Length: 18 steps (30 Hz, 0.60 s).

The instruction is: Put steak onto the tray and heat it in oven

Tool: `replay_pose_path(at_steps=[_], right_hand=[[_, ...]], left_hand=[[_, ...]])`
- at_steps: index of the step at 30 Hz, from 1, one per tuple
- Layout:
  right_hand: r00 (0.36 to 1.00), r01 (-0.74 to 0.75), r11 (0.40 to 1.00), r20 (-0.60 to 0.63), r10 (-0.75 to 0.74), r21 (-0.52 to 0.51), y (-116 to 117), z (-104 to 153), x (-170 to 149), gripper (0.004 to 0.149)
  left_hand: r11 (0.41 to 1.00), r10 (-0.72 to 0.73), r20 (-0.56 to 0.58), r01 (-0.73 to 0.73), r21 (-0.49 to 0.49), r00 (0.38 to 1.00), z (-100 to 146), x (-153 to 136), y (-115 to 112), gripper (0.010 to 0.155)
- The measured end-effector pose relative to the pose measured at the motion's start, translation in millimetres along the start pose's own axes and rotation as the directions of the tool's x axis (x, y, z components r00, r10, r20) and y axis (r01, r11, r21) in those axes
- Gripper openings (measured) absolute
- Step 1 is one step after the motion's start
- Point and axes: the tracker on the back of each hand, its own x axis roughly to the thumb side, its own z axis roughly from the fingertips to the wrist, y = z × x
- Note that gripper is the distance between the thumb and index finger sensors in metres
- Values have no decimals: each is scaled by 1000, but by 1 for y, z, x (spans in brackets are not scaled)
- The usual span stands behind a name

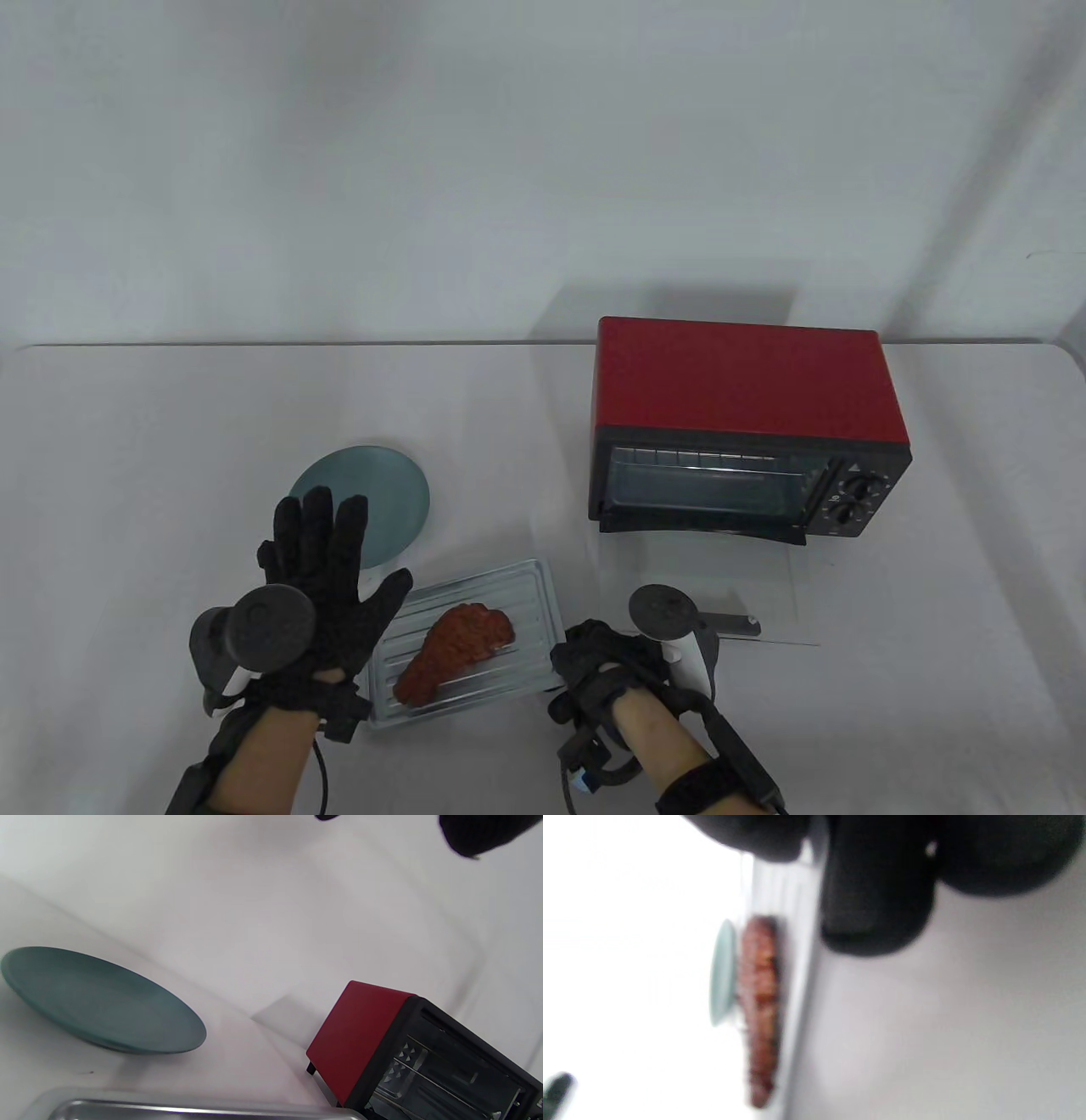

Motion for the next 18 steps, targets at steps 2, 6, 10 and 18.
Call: replay_pose_path(at_steps=[2, 6, 10, 18], right_hand=[[1000, -4, 1000, 21, 4, -8, -1, -1, 0, 50], [996, 67, 998, 52, -66, -15, -2, -2, -3, 53], [988, 141, 990, 63, -140, -9, -5, -3, -7, 52], [931, 291, 957, 229, -284, 4, -31, 16, 18, 51]], left_hand=[[1000, 0, -7, 0, 8, 1000, 0, -3, 2, 86], [1000, 17, -17, -16, 24, 1000, 1, -6, 6, 86], [998, 39, -33, -37, 48, 999, 2, -11, 14, 86], [984, 113, -54, -104, 147, 992, 9, -21, 36, 85]])
